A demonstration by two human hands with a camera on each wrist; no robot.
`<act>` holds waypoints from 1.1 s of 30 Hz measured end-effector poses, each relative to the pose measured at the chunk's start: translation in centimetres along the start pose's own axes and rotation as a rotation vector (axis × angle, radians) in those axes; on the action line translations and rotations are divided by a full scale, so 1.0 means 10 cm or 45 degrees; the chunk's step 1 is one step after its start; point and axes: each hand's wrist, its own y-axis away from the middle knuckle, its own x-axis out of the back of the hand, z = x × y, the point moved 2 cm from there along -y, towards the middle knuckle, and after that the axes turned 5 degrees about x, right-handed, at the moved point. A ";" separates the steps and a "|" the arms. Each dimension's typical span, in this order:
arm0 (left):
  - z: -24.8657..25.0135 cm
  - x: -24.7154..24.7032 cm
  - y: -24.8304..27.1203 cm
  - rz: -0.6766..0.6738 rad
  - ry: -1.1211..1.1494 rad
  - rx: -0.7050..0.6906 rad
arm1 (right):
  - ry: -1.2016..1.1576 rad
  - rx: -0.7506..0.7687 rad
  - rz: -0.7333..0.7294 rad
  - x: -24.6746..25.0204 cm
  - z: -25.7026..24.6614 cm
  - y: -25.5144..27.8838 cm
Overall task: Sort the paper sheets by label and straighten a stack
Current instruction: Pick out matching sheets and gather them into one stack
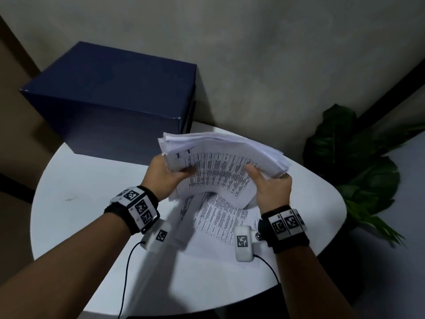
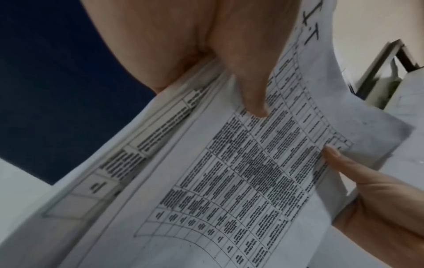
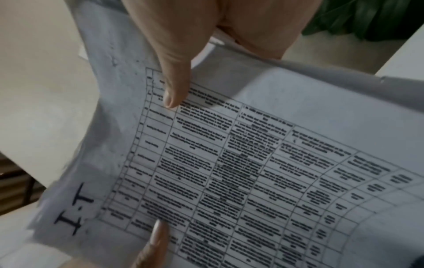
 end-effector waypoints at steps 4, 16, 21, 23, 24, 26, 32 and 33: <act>-0.18 -0.04 0.00 -0.036 -0.138 0.068 | 0.155 -0.053 -0.072 0.06 0.23 0.00; -0.08 0.68 0.04 0.328 -0.443 -0.061 | 1.479 -0.670 -0.286 0.23 1.55 0.36; -0.17 0.89 0.13 0.211 -0.290 0.092 | 1.265 -0.748 -0.169 0.28 1.42 0.22; -0.18 0.90 0.18 0.218 -0.201 0.132 | 1.244 -0.740 -0.172 0.27 1.37 0.22; -0.16 0.90 0.21 0.217 -0.165 0.153 | 1.250 -0.721 -0.205 0.25 1.36 0.23; -0.16 0.92 0.26 0.218 -0.105 0.176 | 1.267 -0.653 -0.271 0.21 1.38 0.27; -0.08 1.01 0.30 0.214 0.044 0.159 | 1.451 -0.541 -0.246 0.03 1.54 0.44; -0.08 1.01 0.30 0.208 0.059 0.150 | 1.512 -0.587 -0.239 0.01 1.56 0.47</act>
